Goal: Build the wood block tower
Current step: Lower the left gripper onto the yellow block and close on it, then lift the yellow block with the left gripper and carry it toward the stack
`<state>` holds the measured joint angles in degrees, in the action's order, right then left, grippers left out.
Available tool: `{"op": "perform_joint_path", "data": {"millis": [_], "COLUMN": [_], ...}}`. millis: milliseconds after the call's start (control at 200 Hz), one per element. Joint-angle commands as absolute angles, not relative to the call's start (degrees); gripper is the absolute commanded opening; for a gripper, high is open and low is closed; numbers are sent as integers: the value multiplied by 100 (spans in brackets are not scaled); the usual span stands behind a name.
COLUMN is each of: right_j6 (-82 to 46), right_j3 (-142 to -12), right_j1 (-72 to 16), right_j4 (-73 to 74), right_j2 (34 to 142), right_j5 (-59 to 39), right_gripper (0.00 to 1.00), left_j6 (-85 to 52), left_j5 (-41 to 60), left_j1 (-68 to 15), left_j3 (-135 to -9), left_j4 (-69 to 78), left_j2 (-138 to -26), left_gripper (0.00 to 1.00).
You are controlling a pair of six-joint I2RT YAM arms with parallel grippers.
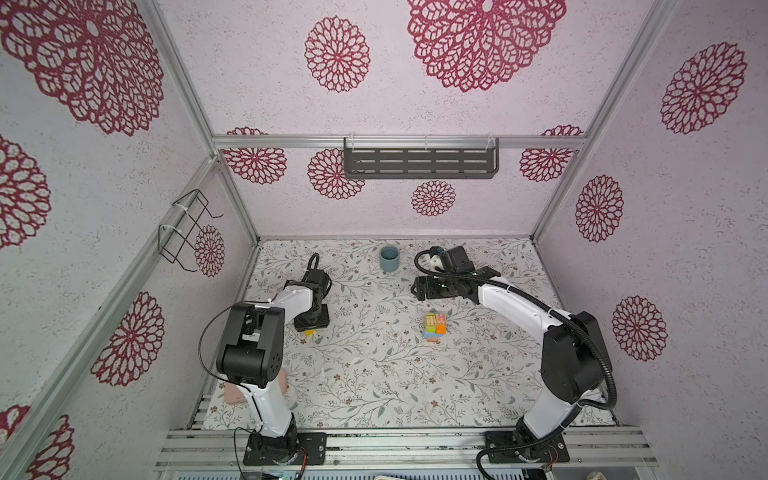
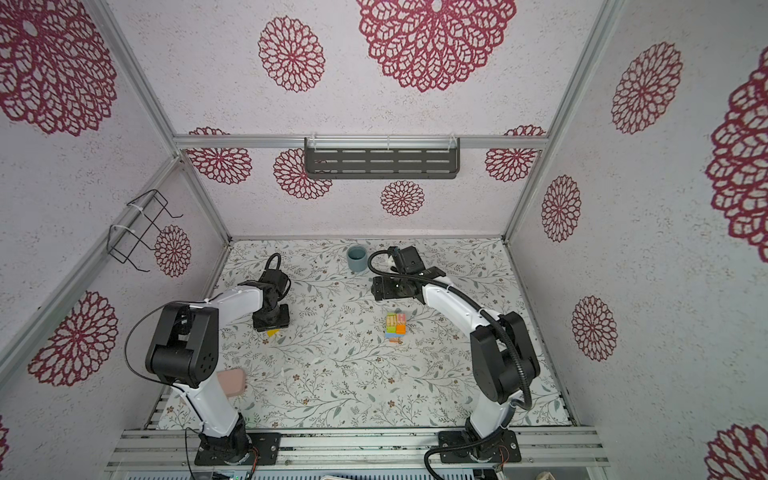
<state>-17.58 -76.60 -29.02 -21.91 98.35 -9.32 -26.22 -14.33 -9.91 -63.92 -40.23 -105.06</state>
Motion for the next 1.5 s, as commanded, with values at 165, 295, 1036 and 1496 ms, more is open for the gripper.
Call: {"op": "perform_joint_path", "data": {"millis": [165,295,1036,1496], "right_j6": [-1780,-1770,-1804,-1971], "right_j3": [-7733,-7722,-7694,-7224], "right_j1": [-2875,-2881,-2773,-2473], "right_j4": [-2149,-2154,-2237,-2414], "right_j2": [9721,9703,9629,8951], "right_j5": [-1012,-1011,-908,-820], "right_gripper": [88,89,90,90], "left_j6": [-2673,-2681,-3143,-4120], "left_j5": [-1441,-1450,1000,2816], "left_j1": [-1112,-1099,-1239,-2066], "left_j3": [-6319,-6328,-5969,-5514], "left_j4": [-4132,-4137,-2594,373], "left_j2": [-10446,-10496,-9595,-10443], "left_gripper": [47,45,23,23]}}
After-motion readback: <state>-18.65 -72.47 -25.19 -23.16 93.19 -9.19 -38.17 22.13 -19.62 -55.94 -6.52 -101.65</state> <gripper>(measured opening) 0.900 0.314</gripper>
